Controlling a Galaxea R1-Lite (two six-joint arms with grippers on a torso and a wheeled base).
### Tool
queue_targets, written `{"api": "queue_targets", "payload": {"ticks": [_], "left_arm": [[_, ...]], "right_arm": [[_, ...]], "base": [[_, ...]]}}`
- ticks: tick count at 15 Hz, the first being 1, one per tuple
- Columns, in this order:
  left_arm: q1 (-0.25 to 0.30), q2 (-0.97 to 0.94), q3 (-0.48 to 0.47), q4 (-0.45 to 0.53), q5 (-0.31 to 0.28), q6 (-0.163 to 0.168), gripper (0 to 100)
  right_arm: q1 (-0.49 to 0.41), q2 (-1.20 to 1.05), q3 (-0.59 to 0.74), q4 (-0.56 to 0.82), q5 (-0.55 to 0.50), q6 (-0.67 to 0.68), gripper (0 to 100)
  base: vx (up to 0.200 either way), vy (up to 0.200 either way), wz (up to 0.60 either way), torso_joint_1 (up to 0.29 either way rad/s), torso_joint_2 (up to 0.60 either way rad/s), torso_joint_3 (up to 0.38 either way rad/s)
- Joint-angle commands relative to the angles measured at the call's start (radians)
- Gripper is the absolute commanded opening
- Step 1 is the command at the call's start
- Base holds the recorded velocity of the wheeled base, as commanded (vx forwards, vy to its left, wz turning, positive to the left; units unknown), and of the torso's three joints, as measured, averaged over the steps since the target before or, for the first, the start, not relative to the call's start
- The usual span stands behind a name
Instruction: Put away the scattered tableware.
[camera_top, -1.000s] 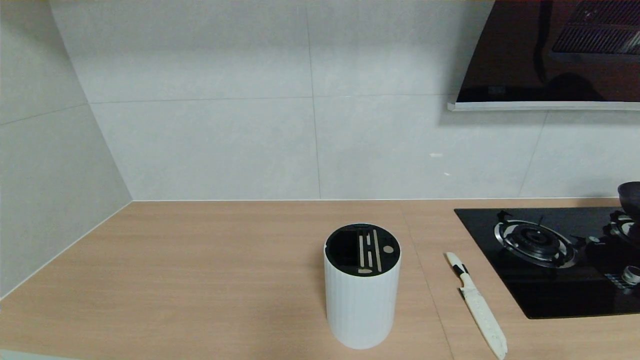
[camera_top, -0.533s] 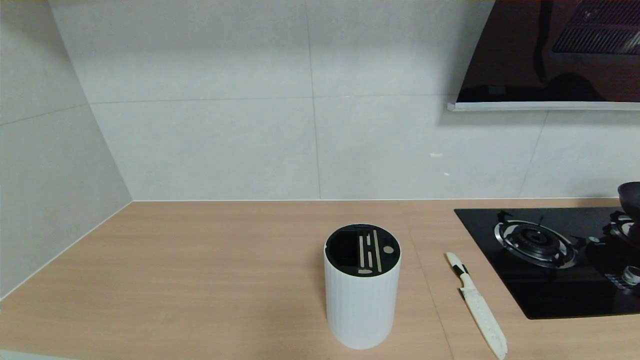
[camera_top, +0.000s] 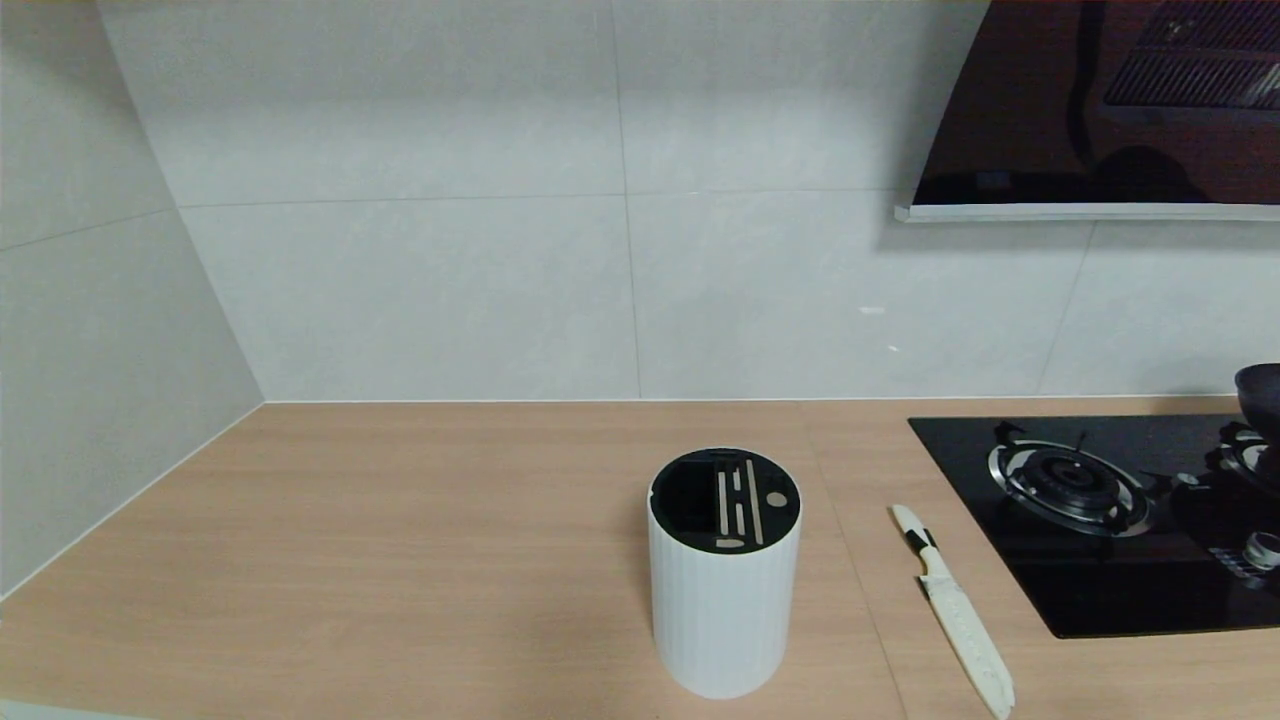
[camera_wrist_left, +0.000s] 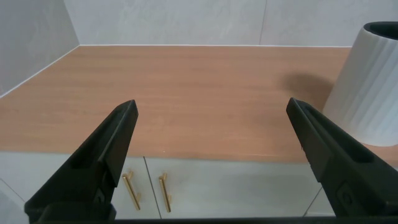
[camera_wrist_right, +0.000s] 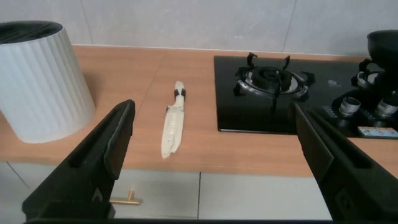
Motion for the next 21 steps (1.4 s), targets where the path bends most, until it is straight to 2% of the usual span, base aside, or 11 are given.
{"api": "queue_targets", "payload": {"ticks": [1, 3, 6, 9, 12, 15, 16, 21], "left_arm": [[0.000, 0.000, 0.000, -0.001, 0.000, 0.000, 100], [0.000, 0.000, 0.000, -0.001, 0.000, 0.000, 100], [0.000, 0.000, 0.000, -0.001, 0.000, 0.000, 100], [0.000, 0.000, 0.000, -0.001, 0.000, 0.000, 100], [0.000, 0.000, 0.000, -0.001, 0.000, -0.002, 100], [0.000, 0.000, 0.000, -0.001, 0.000, -0.002, 100], [0.000, 0.000, 0.000, -0.001, 0.000, 0.000, 100], [0.000, 0.000, 0.000, -0.001, 0.000, 0.000, 100]], "right_arm": [[0.035, 0.171, -0.076, -0.003, 0.044, 0.011, 100], [0.041, 0.358, -0.091, -0.007, 0.104, 0.011, 100], [0.072, 0.714, -0.197, -0.009, 0.171, 0.011, 100], [0.180, 0.993, -0.261, -0.069, 0.165, 0.011, 100], [0.209, 1.244, -0.315, -0.136, 0.141, 0.010, 100], [0.207, 1.448, -0.347, -0.280, 0.138, 0.010, 100], [0.209, 1.527, -0.355, -0.360, 0.125, 0.010, 100], [0.213, 1.809, -0.367, -0.575, 0.043, 0.001, 100]], "base": [[0.000, 0.000, 0.00, 0.000, 0.00, 0.000], [0.000, 0.000, 0.00, 0.000, 0.00, 0.000], [0.000, 0.000, 0.00, 0.000, 0.00, 0.000], [0.000, 0.000, 0.00, 0.000, 0.00, 0.000], [0.000, 0.000, 0.00, 0.000, 0.00, 0.000], [0.000, 0.000, 0.00, 0.000, 0.00, 0.000], [0.000, 0.000, 0.00, 0.000, 0.00, 0.000], [0.000, 0.000, 0.00, 0.000, 0.00, 0.000]]}}
